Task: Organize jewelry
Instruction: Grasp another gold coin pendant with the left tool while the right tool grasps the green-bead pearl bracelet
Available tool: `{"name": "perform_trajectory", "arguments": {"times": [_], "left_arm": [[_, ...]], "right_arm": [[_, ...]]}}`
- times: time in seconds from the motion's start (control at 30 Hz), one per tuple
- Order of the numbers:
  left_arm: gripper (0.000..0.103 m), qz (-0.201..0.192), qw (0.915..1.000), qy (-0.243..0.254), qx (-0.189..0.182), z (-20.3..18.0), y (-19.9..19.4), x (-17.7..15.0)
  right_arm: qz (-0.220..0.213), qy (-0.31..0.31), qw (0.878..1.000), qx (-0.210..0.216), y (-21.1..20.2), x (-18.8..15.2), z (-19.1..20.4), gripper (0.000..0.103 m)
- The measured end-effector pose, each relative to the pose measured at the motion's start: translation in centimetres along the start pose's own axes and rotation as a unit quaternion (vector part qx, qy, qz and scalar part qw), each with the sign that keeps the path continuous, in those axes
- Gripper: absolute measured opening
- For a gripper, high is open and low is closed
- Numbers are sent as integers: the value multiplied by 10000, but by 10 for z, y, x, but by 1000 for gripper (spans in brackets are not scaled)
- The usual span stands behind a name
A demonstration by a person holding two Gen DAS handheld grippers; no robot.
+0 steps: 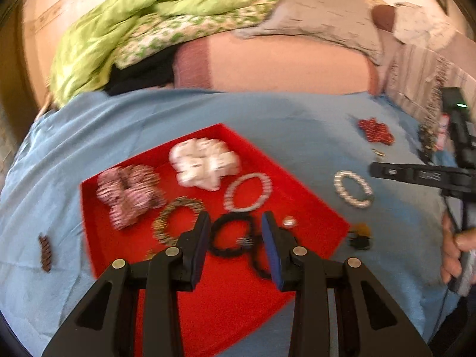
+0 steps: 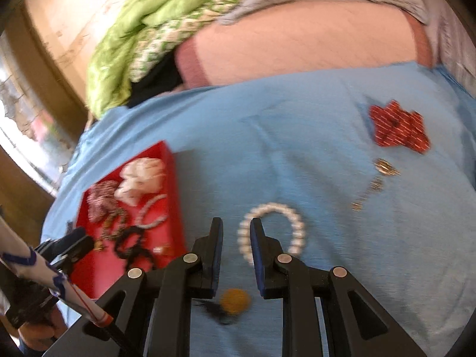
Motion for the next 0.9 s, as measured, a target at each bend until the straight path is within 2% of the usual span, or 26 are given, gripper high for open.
{"name": "perform_trajectory", "arguments": {"times": [0.07,0.2,0.3,0.37,0.5,0.53,0.57,0.67,0.77,0.9], "left_arm": [[34,82,9989,90,-443,-20,3,-1],[34,167,9930,547,-1034,-61,4,-6],[34,233,9851,927,-1429,-92,3,-11],[34,309,9813,1082,-1559,-107,6,-17],[35,486,9770,1278,-1637,-129,17,-25],[35,506,9768,1292,-1629,-131,19,-25],[36,529,9766,1310,-1621,-134,22,-25],[39,603,9765,1302,-1610,-142,31,-28],[39,692,9746,1450,-1562,-154,38,-33],[39,756,9776,1561,-1196,-160,51,-38]], "right_arm": [[69,151,9997,-168,3,0,-16,20],[254,539,9978,-305,11,-3,-43,27],[351,580,9971,-354,23,-6,-46,27],[415,542,9974,-242,33,-7,-41,27],[370,-96,9978,-542,46,-9,-28,24],[372,-209,9969,-659,46,-9,-27,12],[379,-329,9956,-796,45,-9,-28,10],[305,-131,9960,-830,35,-6,-36,10],[125,149,9975,-681,19,3,-47,10],[64,323,9980,-543,6,7,-56,10]]}}
Point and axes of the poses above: each gripper's, at about its wrist camera, not at the fingertips, and y roughly the way its jaws point, z to its left, x to its top, the point moved 4 cm from there along y, roughly the way its jaws point, and after that the axes turned 8 degrees about -z, right-handed, at the moved point
